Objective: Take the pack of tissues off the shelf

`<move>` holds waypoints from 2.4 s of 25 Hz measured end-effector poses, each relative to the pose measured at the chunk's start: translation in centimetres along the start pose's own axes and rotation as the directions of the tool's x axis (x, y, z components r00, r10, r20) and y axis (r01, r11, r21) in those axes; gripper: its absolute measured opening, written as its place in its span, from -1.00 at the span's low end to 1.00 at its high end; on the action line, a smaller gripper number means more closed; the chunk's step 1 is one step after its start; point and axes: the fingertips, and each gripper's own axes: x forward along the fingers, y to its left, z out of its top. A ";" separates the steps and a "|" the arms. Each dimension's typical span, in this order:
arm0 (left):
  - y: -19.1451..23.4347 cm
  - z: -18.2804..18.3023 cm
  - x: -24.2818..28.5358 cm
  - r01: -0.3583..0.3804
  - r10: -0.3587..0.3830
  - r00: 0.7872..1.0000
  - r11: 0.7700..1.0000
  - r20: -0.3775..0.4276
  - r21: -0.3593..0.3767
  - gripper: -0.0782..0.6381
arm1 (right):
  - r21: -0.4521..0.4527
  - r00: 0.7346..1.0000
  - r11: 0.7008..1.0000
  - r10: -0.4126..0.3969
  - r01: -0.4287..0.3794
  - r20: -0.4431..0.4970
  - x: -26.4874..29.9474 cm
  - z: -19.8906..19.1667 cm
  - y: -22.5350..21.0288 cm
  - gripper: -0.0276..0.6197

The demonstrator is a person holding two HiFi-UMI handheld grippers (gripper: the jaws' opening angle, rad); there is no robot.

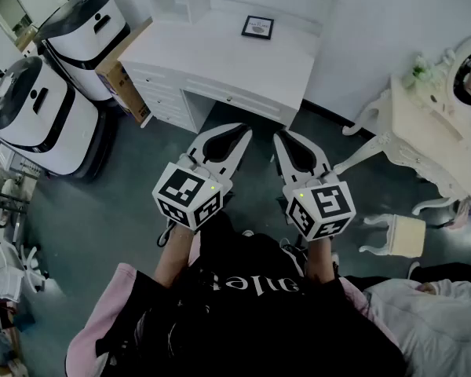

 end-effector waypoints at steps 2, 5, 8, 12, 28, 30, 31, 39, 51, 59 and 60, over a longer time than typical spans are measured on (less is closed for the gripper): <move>-0.2 0.0 0.1 0.001 -0.001 1.000 1.000 0.003 0.000 -0.67 | -0.003 1.000 1.000 -0.003 0.003 -0.001 -0.2 0.0 -0.2 -0.72; -0.5 -0.2 0.0 0.000 0.000 1.000 1.000 -0.005 0.000 -0.67 | 0.003 1.000 1.000 0.000 0.000 -0.005 -0.5 -0.3 -0.2 -0.72; -0.6 -0.5 -0.2 -0.007 0.007 1.000 1.000 -0.018 0.006 -0.67 | 0.016 1.000 1.000 0.014 -0.014 -0.005 -0.2 -0.6 -0.1 -0.72; 0.3 -0.4 -0.3 -0.025 0.025 0.999 1.000 -0.023 0.004 -0.67 | 0.045 0.999 0.998 0.049 -0.050 0.013 0.6 -0.4 0.2 -0.72; 8.1 -1.3 7.7 0.012 -0.013 0.999 0.999 -0.030 -0.031 -0.67 | 0.095 1.000 0.996 0.000 0.000 0.000 8.1 -0.5 -6.5 -0.72; 9.7 -1.4 9.5 0.029 -0.031 0.999 0.999 -0.034 -0.033 -0.67 | 0.101 1.000 0.995 -0.014 0.015 -0.006 9.8 -0.4 -7.8 -0.72; 10.5 -1.4 10.5 0.037 -0.038 0.999 0.999 -0.038 -0.032 -0.67 | 0.106 1.000 0.994 -0.022 0.023 -0.009 10.8 -0.3 -8.6 -0.72; 19.4 -0.3 17.0 0.095 -0.096 0.993 0.995 -0.062 -0.030 -0.67 | 0.118 0.997 0.991 -0.062 0.067 -0.046 21.0 1.2 -13.0 -0.72; 29.3 1.6 24.4 0.216 -0.217 0.975 0.976 -0.048 -0.031 -0.67 | 0.086 0.987 0.984 -0.149 0.154 -0.061 32.1 4.2 -17.8 -0.71; 31.3 2.9 29.7 0.325 -0.323 0.945 0.945 -0.052 0.033 -0.67 | 0.055 0.972 0.970 -0.234 0.236 -0.038 34.8 6.0 -21.5 -0.71; 31.5 3.1 30.2 0.328 -0.326 0.944 0.944 -0.050 0.032 -0.67 | 0.048 0.970 0.969 -0.240 0.241 -0.039 35.0 6.1 -22.0 -0.71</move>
